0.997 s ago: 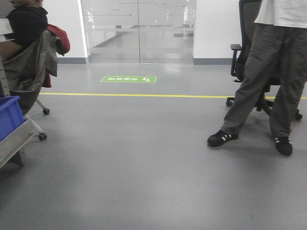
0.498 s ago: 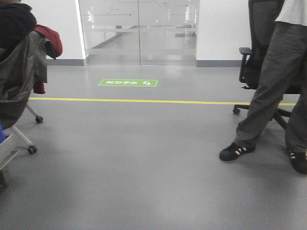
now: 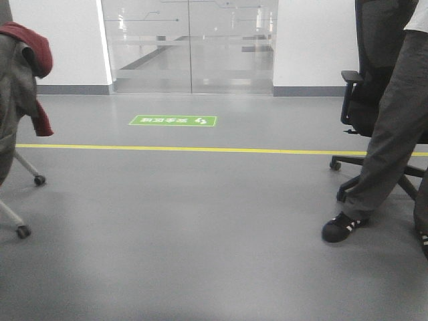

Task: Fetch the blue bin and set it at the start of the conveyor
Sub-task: 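Hold the teal bin in both grippers while the base drives away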

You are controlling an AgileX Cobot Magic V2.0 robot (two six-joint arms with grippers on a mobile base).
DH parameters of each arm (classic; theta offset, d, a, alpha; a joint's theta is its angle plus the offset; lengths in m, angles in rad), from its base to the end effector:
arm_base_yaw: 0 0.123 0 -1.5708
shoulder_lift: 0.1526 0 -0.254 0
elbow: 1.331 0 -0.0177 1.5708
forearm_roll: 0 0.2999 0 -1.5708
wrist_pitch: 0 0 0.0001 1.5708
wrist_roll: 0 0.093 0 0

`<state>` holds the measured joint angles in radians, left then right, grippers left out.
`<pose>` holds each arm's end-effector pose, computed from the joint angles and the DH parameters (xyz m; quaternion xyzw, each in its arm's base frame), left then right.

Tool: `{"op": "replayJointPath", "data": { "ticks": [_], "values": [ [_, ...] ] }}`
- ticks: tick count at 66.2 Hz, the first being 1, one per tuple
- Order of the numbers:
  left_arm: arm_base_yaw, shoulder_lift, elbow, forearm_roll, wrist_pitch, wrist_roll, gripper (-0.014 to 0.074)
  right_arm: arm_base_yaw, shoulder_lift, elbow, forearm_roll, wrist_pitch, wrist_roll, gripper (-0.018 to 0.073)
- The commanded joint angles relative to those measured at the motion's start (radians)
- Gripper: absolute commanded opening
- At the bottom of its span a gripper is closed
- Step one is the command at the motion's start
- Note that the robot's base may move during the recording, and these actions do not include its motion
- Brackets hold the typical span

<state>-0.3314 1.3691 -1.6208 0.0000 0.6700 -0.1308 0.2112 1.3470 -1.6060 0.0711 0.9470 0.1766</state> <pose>0.3332 -0.1147 0.4628 0.0815 0.8099 -0.1331 0.5655 0.3261 0.0754 0.4423 -0.0104 0.8841 0.1243 0.4504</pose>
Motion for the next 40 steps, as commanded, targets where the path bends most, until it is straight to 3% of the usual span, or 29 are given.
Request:
{"op": "replayJointPath", "data": {
  "ticks": [1, 40],
  "values": [
    [-0.004, -0.021, -0.01, -0.014, -0.067, -0.005, -0.0111, -0.008, -0.01, -0.009, -0.022, -0.021, -0.027, -0.0151],
    [-0.004, -0.021, -0.01, -0.014, -0.069, -0.005, -0.0111, -0.008, -0.01, -0.009, -0.022, -0.042, -0.027, -0.0151]
  ]
}}
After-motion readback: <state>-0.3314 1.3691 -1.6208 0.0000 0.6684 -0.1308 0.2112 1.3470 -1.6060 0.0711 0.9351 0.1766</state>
